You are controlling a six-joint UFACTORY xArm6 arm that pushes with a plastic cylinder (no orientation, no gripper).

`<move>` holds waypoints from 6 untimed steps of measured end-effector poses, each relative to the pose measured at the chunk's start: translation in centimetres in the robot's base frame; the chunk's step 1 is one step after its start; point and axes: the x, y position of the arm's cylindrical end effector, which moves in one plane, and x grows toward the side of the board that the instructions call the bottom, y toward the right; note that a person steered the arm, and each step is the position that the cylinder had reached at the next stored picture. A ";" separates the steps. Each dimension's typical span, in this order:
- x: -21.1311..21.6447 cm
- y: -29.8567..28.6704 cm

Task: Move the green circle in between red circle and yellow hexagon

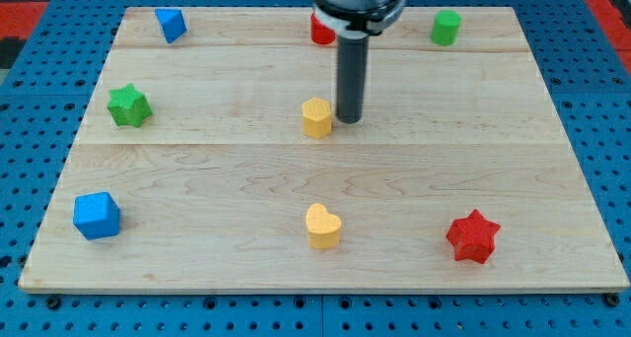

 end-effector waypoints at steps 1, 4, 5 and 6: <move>-5.3 11.1; -20.0 18.6; -18.6 13.7; -15.1 11.2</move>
